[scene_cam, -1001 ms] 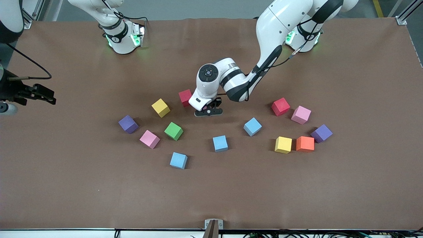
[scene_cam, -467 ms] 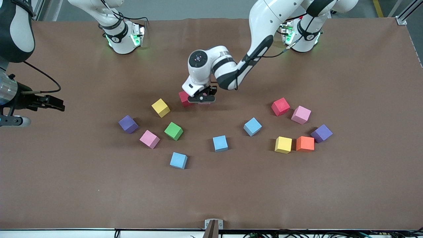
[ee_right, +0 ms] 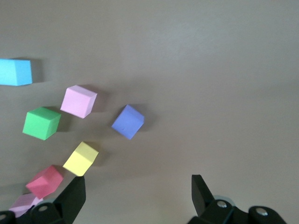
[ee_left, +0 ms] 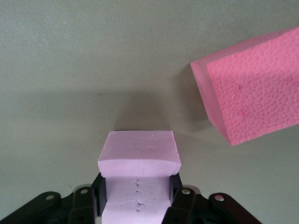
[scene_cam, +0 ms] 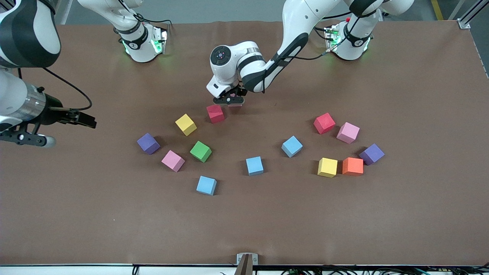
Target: Arrange 11 blocks into digit 3
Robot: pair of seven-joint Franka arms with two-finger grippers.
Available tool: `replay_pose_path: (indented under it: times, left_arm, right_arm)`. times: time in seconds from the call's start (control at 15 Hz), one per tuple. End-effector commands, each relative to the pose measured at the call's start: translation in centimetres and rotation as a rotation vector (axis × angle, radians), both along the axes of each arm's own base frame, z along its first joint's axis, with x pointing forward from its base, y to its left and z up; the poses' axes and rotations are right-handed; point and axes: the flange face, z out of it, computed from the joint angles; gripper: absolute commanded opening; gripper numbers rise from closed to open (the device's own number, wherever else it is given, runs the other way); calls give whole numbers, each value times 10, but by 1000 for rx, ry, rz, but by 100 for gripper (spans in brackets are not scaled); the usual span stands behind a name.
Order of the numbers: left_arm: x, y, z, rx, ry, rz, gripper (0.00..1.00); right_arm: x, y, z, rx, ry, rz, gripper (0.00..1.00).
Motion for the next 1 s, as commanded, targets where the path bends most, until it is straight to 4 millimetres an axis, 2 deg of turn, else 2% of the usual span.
replay_pose_path:
  times: [0.0, 0.27, 0.47, 0.53, 0.67, 0.73, 0.8, 0.87, 0.93]
  left_arm:
    - [-17, 11, -9, 26, 7, -10, 41]
    - [-30, 22, -4, -39, -43, -36, 41]
    - [-29, 25, -5, -44, -45, -34, 41]
    - [-28, 25, -5, -45, -46, -32, 41]
    - [-27, 26, -5, -45, -46, -31, 42]
    - [-26, 26, -3, -47, -48, -31, 53]
    - [-22, 27, 3, -52, -55, -34, 84]
    - [-22, 27, 8, -50, -59, -42, 100]
    - [-21, 28, 21, -51, -74, -45, 100]
  right_arm:
    - [-9, 26, -7, 30, 24, -25, 100]
    - [-17, 79, -5, -7, 24, -218, 100]
    - [-20, 93, -13, -29, 42, -309, 100]
    - [-21, 97, -24, -29, 43, -335, 100]
    - [-28, 115, -64, -43, 45, -381, 100]
    - [-32, 128, -80, -49, 35, -417, 100]
    - [-36, 140, -90, -54, 23, -471, 100]
    - [-43, 156, -103, -67, 17, -528, 100]
    - [-48, 169, -114, -80, 12, -574, 100]
